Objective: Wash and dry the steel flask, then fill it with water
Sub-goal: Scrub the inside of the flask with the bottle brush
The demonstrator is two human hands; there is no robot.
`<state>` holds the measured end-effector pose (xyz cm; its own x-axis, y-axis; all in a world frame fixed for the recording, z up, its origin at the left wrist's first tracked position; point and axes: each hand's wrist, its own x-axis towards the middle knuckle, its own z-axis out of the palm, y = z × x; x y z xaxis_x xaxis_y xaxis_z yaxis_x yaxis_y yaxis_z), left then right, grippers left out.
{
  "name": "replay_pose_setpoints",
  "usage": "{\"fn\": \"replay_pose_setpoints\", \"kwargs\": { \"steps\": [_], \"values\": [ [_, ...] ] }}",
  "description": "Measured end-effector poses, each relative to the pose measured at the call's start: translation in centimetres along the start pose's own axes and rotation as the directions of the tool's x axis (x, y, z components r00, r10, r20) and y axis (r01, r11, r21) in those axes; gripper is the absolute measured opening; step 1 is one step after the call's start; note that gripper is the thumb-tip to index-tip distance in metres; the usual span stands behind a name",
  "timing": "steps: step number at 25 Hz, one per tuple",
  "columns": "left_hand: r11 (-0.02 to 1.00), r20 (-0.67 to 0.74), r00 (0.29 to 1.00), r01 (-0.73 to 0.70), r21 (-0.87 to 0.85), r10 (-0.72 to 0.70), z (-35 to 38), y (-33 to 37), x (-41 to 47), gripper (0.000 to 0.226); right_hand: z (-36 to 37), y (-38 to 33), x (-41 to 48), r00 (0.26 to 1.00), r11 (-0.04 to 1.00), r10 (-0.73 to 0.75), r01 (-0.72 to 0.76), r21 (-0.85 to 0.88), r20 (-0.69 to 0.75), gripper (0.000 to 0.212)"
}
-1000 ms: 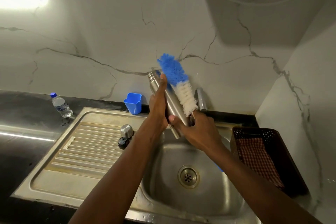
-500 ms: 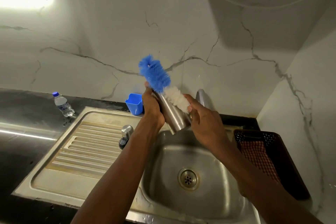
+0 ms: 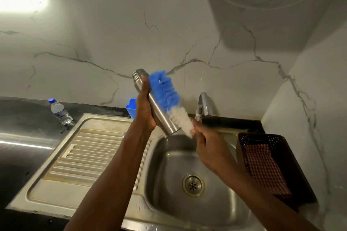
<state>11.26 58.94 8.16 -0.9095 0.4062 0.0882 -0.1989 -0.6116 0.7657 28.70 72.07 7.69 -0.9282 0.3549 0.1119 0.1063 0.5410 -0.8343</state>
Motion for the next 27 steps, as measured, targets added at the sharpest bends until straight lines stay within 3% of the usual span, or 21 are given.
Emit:
{"fn": "replay_pose_setpoints", "kwargs": {
  "steps": [2, 5, 9, 11, 16, 20, 25, 27],
  "values": [
    [0.998, -0.051, 0.997, 0.065, 0.012, -0.065, 0.7, -0.5, -0.6, 0.059, -0.3, -0.6, 2.3, 1.0, 1.0, -0.001, 0.001, 0.015, -0.011, 0.044],
    [0.998, -0.133, 0.991, -0.001, 0.065, 0.01, 0.6, -0.9, -0.6, 0.064, -0.3, -1.4, 2.6, 1.0, 1.0, -0.023, 0.023, 0.016, -0.005, 0.043],
    [1.0, -0.202, 0.979, -0.008, 0.012, 0.01, -0.7, -0.9, -1.0, 0.083, -0.2, 0.2, 2.3, 1.0, 1.0, 0.028, -0.028, -0.009, 0.013, 0.042],
    [1.0, -0.216, 0.976, 0.005, 0.03, 0.002, 0.0, -0.7, -1.3, 0.079, 0.0, -0.2, 2.5, 0.998, 0.999, 0.045, -0.044, -0.01, 0.041, 0.043],
    [0.999, -0.192, 0.981, 0.041, 0.023, -0.036, 0.8, 0.8, -1.0, 0.066, -0.2, 0.2, 0.3, 0.998, 0.998, -0.014, 0.018, 0.058, -0.067, 0.043],
    [0.987, -0.31, 0.949, 0.104, 0.126, -0.06, 0.4, -0.8, -1.6, 0.05, -0.9, -1.0, 2.2, 0.999, 0.999, 0.003, -0.001, 0.041, -0.044, 0.045],
    [0.961, -0.157, 0.98, 0.157, 0.228, -0.123, 1.9, -0.3, -2.1, 0.088, -0.9, -1.9, 2.3, 0.999, 1.0, 0.008, -0.007, 0.012, -0.05, 0.047],
    [0.966, -0.2, 0.976, 0.127, 0.226, -0.081, 1.4, -0.5, -1.4, 0.107, -0.3, -2.2, 1.0, 0.998, 0.999, -0.041, 0.041, -0.004, -0.038, 0.046]
  ]
}}
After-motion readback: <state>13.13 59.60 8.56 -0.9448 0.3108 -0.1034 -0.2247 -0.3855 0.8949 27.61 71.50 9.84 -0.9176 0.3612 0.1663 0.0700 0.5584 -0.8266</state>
